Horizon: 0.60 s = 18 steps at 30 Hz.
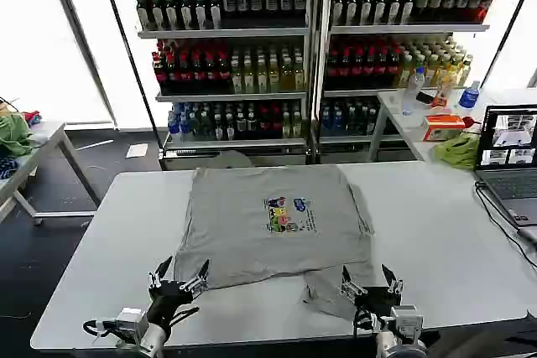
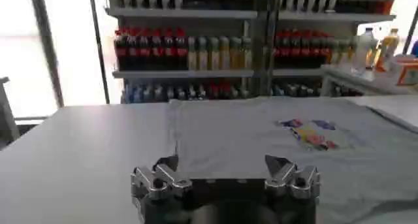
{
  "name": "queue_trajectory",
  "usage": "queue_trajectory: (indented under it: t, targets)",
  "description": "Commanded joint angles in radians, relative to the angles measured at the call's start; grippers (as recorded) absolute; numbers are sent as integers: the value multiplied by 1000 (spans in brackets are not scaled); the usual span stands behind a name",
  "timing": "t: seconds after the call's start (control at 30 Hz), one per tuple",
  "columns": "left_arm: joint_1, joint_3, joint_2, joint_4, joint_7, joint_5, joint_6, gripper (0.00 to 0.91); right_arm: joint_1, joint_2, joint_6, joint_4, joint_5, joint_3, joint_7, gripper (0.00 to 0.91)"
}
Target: Fold and organize the clothes.
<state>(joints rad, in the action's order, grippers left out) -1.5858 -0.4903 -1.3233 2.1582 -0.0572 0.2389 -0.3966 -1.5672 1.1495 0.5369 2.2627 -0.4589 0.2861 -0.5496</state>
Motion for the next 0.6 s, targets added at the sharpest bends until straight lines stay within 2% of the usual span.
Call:
queue_trajectory:
  t: [0.03,0.6]
  targets:
    - [-28,12,2,-33,-5,-7,-11,907,-18,0,12,-6,-23,-7,-31,907]
    - [-27,4,-4,-62,-9,1,-8,907,-54,2,16,-8,-22,-29,-55,907]
